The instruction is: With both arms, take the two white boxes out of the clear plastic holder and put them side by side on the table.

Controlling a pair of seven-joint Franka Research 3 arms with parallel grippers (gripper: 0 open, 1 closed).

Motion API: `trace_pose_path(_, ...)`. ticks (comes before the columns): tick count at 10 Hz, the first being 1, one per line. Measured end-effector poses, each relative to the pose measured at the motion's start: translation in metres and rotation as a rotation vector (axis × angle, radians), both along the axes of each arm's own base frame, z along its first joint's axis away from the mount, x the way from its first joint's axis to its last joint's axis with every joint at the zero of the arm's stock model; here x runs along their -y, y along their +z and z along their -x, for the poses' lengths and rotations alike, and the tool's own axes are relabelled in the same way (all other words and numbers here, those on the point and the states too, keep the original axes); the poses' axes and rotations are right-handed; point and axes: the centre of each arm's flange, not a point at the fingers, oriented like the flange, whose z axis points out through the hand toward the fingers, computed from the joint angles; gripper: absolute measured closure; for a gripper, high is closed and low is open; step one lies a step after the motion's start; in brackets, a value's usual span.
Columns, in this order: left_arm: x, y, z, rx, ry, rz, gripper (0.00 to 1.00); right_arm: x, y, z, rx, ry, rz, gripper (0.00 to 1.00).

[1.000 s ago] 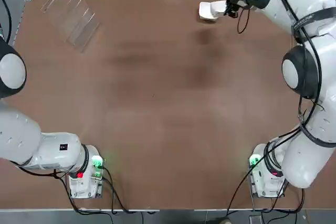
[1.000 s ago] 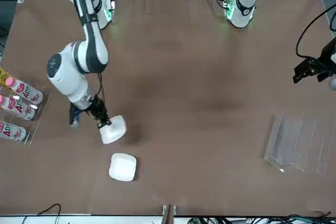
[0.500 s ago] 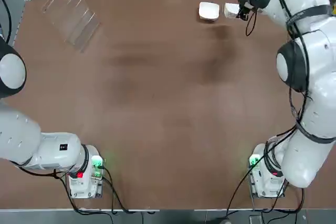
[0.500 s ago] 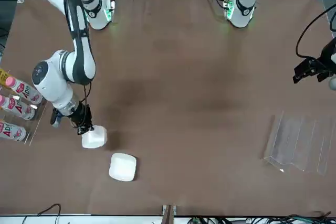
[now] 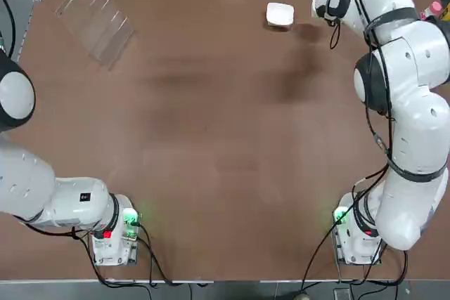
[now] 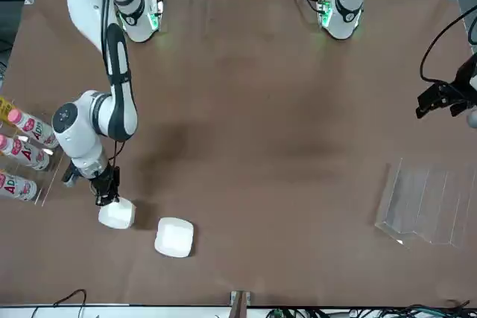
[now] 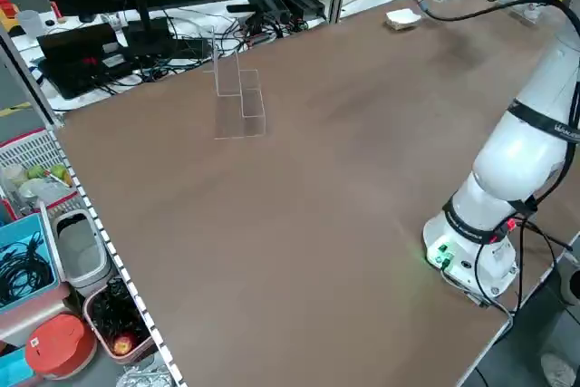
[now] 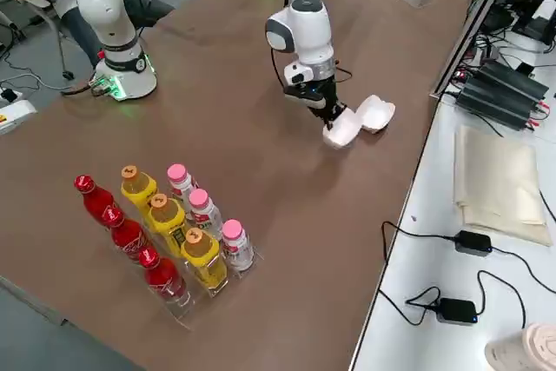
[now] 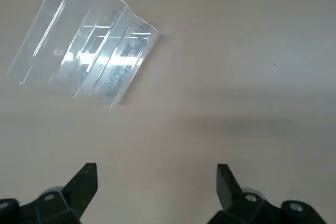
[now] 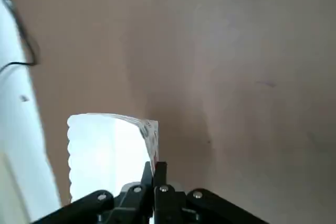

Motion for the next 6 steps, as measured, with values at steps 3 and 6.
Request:
trace_pose_path(3,0.0,0.0,0.0,0.0,0.0,0.0,0.0,-0.017,-0.02,-0.012,0.067,-0.004,-0.016,0.98)
trace_pose_path(6,0.0,0.0,0.0,0.0,0.001,0.0,0.0,-0.012,-0.045,-0.023,0.095,-0.022,-0.047,0.98)
